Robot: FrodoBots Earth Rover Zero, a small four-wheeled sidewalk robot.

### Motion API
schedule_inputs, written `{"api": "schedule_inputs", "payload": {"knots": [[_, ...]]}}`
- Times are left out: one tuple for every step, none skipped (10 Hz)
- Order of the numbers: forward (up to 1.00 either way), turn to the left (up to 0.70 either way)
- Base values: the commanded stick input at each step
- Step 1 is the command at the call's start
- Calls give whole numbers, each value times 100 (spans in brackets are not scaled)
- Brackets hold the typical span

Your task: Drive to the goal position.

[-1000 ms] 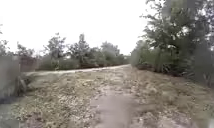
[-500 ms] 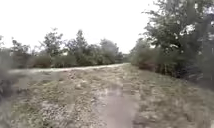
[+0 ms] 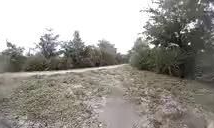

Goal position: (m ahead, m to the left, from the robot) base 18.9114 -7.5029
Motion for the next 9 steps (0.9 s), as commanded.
{"api": "schedule_inputs", "payload": {"knots": [[70, 0], [70, 0], [70, 0], [70, 0], [70, 0], [70, 0], [70, 0], [70, 0], [70, 0]]}}
